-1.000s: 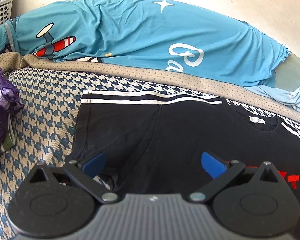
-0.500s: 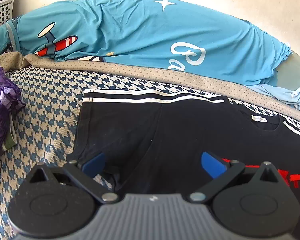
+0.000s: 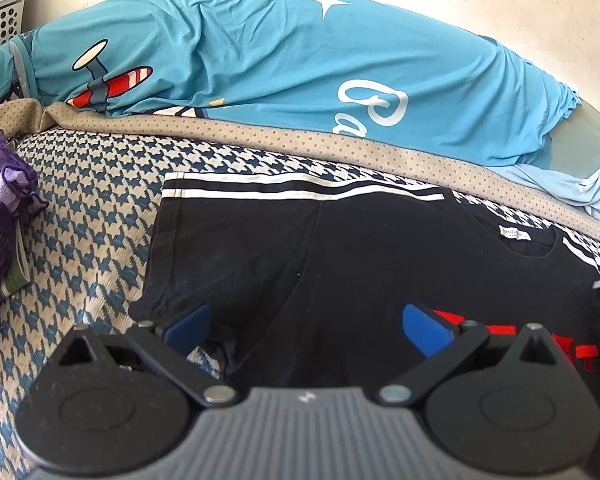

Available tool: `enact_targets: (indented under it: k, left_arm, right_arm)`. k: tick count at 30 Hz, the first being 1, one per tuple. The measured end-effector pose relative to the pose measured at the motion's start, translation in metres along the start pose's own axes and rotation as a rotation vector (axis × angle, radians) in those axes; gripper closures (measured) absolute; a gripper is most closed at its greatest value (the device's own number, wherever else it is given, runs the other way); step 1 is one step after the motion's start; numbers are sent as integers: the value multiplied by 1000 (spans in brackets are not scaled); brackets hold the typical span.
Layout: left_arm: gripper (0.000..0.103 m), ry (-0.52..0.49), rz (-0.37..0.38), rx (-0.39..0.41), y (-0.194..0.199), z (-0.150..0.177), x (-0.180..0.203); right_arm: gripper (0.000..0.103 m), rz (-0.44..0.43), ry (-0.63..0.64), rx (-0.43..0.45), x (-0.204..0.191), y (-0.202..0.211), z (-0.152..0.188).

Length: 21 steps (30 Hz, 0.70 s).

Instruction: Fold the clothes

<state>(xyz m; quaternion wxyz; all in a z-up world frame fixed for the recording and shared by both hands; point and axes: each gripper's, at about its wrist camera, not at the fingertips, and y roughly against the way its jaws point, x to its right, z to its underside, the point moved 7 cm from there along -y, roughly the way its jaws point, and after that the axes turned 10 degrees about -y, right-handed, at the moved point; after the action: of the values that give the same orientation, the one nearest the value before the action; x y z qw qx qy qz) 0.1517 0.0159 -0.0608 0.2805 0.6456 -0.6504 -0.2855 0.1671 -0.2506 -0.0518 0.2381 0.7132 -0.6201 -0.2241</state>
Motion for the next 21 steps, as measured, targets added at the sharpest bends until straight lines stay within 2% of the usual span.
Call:
enact_targets:
  k: [4, 9, 13, 16, 21]
  left_arm:
    - [0, 14, -2, 4, 1, -1, -3]
    - [0, 33, -13, 6, 2, -2, -8]
    - [0, 45, -20, 5, 2, -3, -12]
    - [0, 52, -24, -3, 1, -3, -14]
    - [0, 57, -36, -10, -1, -2, -17]
  right_arm:
    - [79, -55, 1, 1, -7, 5, 0]
    - [75, -133, -150, 28, 9, 17, -17]
    - [75, -79, -303, 64, 44, 19, -28]
    - [75, -30, -371, 64, 65, 20, -28]
    - [75, 28, -337, 2, 68, 12, -16]
